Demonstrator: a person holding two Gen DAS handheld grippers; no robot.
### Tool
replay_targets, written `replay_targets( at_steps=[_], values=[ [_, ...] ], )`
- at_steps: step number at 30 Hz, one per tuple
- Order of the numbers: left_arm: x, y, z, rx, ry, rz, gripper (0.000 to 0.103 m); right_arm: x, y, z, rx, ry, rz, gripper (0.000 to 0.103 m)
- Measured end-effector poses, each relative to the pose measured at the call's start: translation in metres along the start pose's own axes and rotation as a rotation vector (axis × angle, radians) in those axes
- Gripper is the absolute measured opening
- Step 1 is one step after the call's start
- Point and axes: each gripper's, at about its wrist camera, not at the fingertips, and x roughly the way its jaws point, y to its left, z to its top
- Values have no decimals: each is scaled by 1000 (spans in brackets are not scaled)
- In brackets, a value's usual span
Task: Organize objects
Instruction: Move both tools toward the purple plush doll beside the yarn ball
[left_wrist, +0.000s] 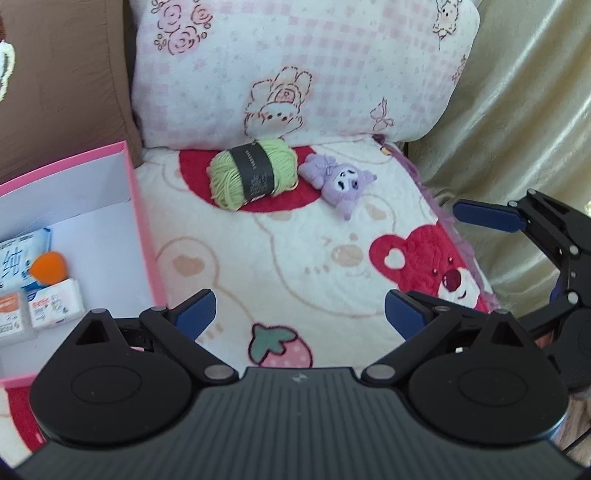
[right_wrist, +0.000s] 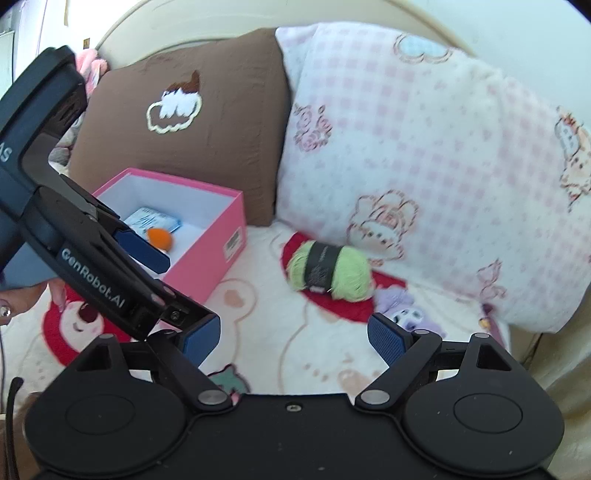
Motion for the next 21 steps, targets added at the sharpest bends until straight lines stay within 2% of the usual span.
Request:
replay_targets(
  at_steps=[8, 13, 17, 21],
  values=[
    [30, 4, 23, -33, -46, -24, 96, 15, -20, -2, 34, -64, -44, 90],
    [55, 4, 33, -35, -77, -15, 94, 39, -43, -10, 129, -33, -76, 90],
    [73, -2, 42, 4, -97, 6, 93, 59, -66, -17, 237, -10, -105, 90],
    [91, -4, 51, -19, -100, -6, 93, 81, -83, -26, 295, 12, -147, 90]
  ],
)
